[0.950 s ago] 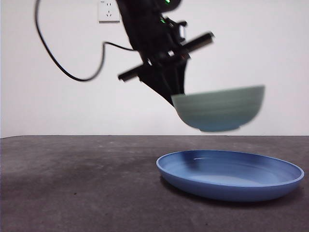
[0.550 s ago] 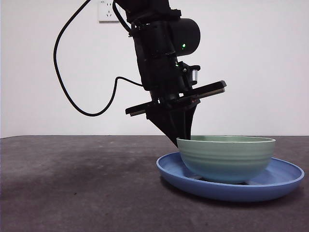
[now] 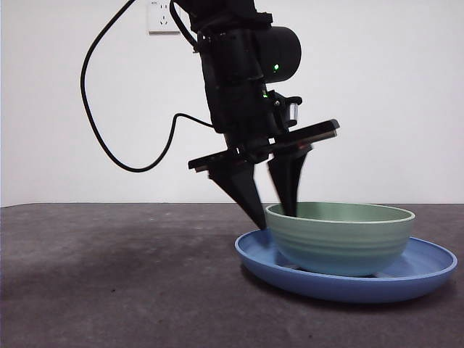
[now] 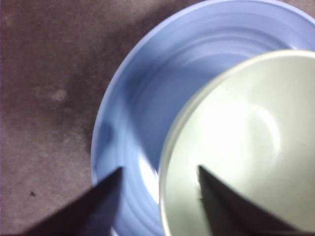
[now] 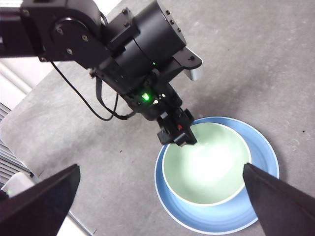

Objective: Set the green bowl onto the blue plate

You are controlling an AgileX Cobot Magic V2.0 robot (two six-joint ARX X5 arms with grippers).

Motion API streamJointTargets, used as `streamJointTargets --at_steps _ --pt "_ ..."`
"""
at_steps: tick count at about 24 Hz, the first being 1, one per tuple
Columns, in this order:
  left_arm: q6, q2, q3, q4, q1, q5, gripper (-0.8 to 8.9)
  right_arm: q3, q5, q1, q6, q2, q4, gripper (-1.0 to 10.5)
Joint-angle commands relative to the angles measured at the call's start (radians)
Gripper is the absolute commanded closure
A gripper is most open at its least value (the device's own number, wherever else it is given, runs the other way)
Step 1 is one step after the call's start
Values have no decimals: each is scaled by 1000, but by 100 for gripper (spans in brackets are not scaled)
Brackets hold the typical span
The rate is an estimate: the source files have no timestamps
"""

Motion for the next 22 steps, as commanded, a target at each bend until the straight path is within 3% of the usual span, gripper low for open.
streamJointTargets --at_steps 1,8,12,16,22 --pt "32 19 77 -32 -11 -2 403 18 0 5 -4 4 2 324" --pt "138 -190 156 -243 -11 -2 401 18 0 5 -5 4 -17 324" --pt "154 -405 156 -374 -15 -2 211 18 0 5 -5 4 -16 324" --pt "167 -598 153 -475 -17 -2 188 18 0 5 -4 4 -16 324" --pt "167 -867 2 -341 -17 -2 188 18 0 5 -4 4 -13 325"
